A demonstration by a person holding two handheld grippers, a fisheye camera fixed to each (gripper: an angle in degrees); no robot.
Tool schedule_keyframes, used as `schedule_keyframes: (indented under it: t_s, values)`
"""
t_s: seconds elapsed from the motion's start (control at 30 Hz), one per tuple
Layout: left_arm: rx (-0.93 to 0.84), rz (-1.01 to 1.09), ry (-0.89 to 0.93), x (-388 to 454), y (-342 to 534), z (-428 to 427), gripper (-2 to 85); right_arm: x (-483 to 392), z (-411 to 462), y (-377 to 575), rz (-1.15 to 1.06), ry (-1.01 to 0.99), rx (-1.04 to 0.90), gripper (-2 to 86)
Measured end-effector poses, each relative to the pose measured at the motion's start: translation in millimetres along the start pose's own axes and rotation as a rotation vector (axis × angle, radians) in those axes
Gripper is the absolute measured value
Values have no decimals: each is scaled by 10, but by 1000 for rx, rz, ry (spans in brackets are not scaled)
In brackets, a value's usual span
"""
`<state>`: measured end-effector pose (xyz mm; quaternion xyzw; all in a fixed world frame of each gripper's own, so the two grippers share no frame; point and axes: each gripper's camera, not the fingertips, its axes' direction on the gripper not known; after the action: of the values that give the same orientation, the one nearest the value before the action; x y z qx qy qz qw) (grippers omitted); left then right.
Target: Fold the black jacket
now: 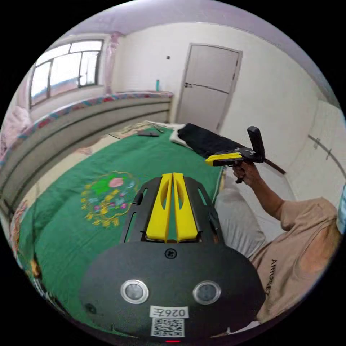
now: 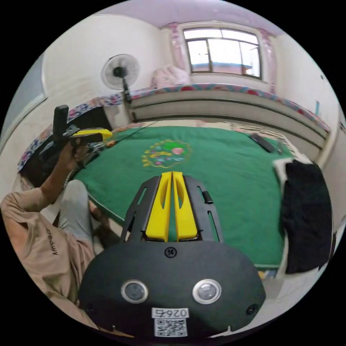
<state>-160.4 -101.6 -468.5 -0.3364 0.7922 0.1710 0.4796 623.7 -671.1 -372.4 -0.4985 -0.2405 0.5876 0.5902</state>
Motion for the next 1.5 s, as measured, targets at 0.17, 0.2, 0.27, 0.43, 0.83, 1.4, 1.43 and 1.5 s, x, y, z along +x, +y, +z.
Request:
schedule_keyframes:
  t_s: [0.17,0.2,0.27,0.43,0.83,1.4,1.43,1.5]
  values:
    - [-106,49,202,-159,-583,1614,-9,1322,-697,413,235,203,4,-9]
    - [-127,61,238,-184,-695,1953,-9,1632,-858,513,299,226,16,-8]
    - [-127,82,282,-223,-842,2404,-8,2060,-1088,646,381,260,37,-8]
    - [-149,50,399,-480,-1190,3520,28,3098,-1675,784,502,461,71,23]
    - [-84,-116,457,-1356,-1589,5230,168,4887,-2208,-268,373,757,-93,160]
    - [22,-148,595,-2302,-1461,4864,193,4438,-3144,-295,279,692,149,32]
    - [35,-163,625,-2344,-1445,4815,204,4101,-3203,-301,178,718,177,31]
    - [114,-226,741,-2490,-1374,4556,215,3601,-3267,-297,35,729,210,29]
